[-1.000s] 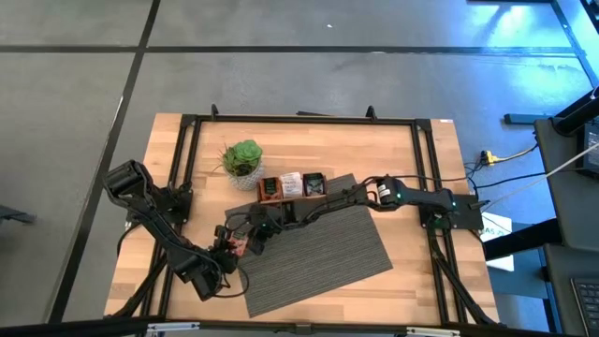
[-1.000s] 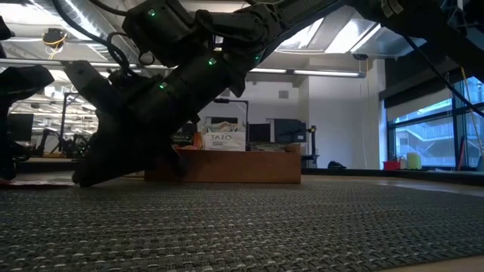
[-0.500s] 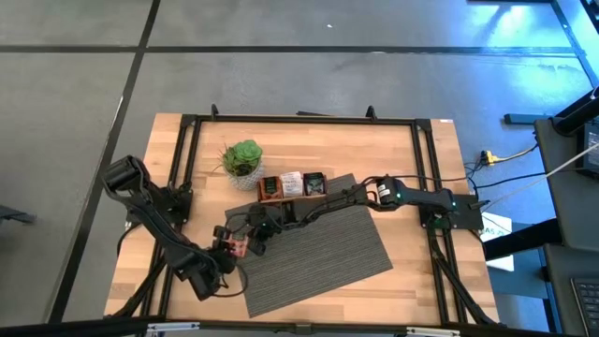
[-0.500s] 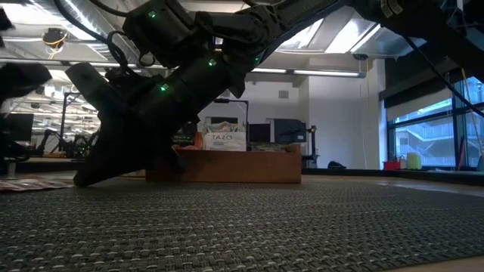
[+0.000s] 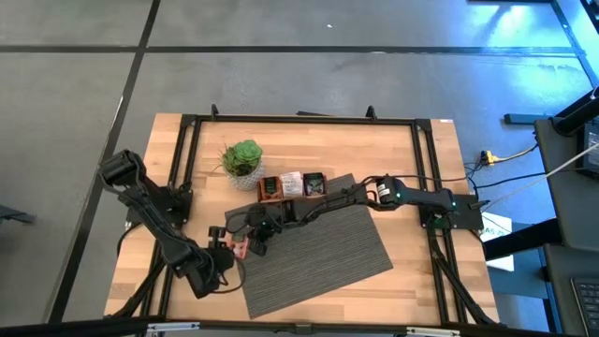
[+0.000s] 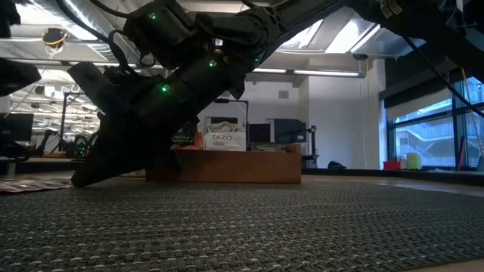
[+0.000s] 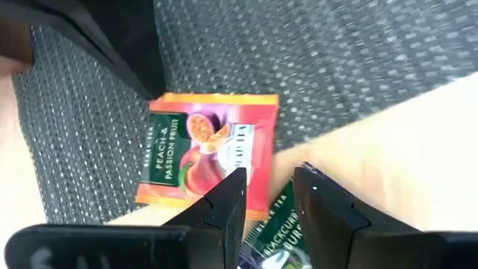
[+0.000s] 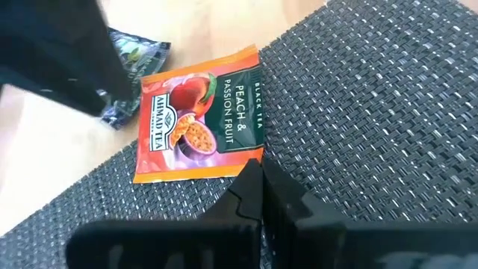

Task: Pick & Place Tea
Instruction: Put the orange tea bag into the left slot of the wooden organizer

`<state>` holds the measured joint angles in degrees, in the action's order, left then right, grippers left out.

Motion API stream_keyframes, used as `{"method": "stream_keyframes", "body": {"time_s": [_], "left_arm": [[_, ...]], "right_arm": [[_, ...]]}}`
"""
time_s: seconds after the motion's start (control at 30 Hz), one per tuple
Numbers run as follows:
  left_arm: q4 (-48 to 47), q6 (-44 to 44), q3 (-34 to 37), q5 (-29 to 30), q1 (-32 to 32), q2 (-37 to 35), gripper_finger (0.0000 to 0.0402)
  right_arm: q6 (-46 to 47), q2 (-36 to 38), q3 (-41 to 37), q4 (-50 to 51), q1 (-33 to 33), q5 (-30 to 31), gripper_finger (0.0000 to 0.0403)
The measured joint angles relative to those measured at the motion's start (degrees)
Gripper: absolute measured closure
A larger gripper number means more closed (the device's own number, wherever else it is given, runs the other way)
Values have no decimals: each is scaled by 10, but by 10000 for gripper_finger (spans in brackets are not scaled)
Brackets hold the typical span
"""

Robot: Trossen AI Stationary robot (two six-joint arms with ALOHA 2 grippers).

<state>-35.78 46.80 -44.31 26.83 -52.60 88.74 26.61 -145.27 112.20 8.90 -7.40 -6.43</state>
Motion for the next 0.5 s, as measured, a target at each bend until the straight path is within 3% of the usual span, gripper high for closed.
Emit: {"method": "stream_keyframes", "body": {"time_s": [0.23, 0.5], "left_arm": [[-2, 6, -3, -6, 0, 51, 292], [0, -7, -5, 7, -1, 79, 292]], "right_arm": [[5, 0, 0, -2, 0, -32, 395], [-13, 0, 0, -5, 0, -36, 342]]}}
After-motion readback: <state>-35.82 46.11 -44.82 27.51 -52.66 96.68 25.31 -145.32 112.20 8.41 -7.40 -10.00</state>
